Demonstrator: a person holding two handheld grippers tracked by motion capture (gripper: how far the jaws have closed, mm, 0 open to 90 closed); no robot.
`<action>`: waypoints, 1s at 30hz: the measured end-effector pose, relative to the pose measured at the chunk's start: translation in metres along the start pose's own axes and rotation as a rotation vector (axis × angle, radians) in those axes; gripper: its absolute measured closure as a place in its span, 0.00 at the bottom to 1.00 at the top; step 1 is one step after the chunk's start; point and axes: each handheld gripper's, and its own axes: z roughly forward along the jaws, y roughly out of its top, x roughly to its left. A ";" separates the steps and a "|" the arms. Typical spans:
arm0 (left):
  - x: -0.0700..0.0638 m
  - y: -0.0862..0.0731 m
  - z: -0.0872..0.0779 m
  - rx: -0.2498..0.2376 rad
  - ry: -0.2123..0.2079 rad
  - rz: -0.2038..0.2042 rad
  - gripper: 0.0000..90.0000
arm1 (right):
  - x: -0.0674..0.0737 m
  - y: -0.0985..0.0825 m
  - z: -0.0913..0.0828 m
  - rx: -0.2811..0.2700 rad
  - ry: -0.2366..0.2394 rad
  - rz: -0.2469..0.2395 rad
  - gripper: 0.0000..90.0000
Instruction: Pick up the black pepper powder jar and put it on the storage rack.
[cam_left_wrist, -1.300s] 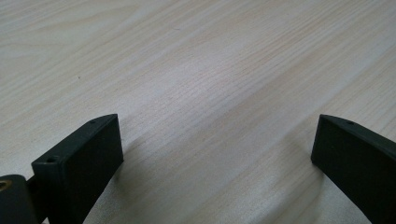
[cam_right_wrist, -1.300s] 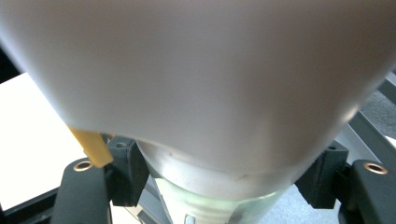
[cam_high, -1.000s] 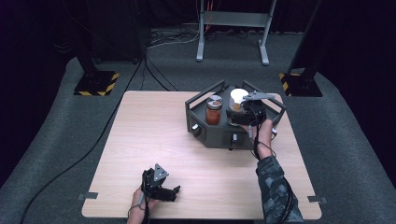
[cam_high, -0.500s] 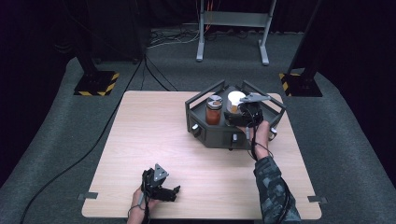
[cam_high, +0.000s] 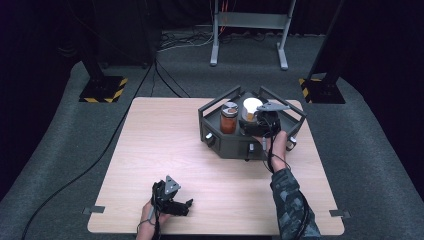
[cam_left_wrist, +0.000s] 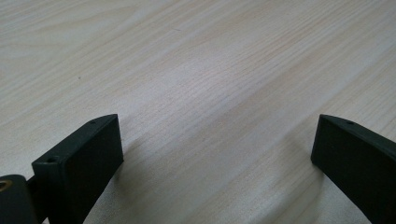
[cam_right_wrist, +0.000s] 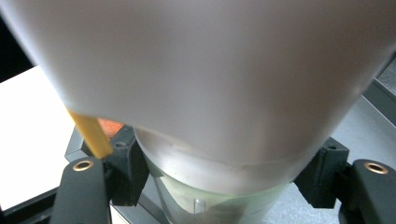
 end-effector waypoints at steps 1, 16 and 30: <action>0.000 0.000 0.000 0.000 0.000 0.000 0.02 | 0.000 0.000 0.000 -0.001 -0.002 0.000 0.33; 0.000 0.000 0.000 0.000 0.000 -0.001 0.02 | 0.001 0.006 -0.009 0.039 0.008 0.027 0.06; 0.000 0.000 0.000 0.000 0.000 -0.001 0.02 | 0.016 -0.034 -0.063 0.092 -0.006 -0.002 0.00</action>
